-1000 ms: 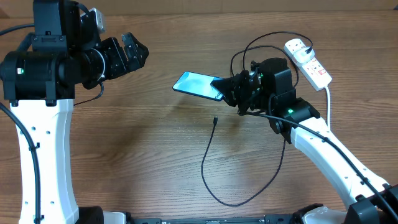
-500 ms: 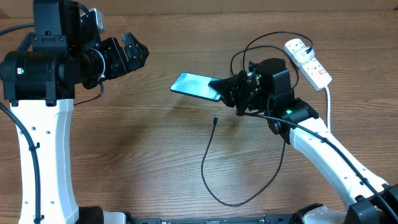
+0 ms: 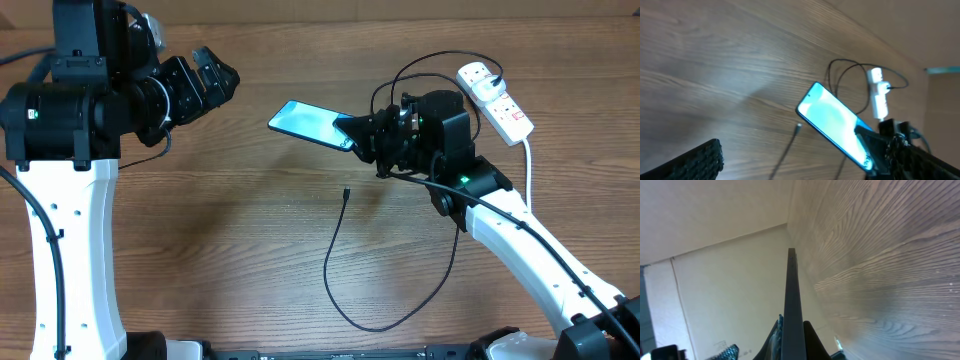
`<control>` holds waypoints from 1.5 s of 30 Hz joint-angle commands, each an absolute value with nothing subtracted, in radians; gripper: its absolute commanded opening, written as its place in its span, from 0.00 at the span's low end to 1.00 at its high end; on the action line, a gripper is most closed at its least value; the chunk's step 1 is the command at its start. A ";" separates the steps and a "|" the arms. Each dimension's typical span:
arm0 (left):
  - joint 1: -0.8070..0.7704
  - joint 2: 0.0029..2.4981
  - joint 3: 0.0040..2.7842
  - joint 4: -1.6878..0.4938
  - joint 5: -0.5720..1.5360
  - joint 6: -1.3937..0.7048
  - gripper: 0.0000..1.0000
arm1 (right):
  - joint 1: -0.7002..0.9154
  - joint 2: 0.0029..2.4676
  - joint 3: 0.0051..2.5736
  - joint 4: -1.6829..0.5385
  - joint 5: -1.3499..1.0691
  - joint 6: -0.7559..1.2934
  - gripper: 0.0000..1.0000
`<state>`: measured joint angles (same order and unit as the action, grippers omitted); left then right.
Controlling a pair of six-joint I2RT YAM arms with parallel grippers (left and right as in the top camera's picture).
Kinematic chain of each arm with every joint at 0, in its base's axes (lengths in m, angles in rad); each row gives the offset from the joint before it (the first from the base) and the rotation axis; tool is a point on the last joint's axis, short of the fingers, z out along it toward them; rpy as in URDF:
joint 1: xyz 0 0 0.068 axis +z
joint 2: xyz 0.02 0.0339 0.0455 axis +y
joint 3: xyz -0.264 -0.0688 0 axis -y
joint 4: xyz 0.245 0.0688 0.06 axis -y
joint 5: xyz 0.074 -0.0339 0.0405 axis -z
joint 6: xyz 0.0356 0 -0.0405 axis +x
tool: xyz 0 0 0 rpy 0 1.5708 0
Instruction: Plug charger to phone and switch on socket
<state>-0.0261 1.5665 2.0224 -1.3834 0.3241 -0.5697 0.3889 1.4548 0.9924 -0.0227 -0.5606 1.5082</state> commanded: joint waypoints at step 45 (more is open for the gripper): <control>-0.181 1.824 2.032 -1.176 0.592 -1.129 0.68 | 0.484 1.416 1.017 0.239 -0.333 2.155 0.04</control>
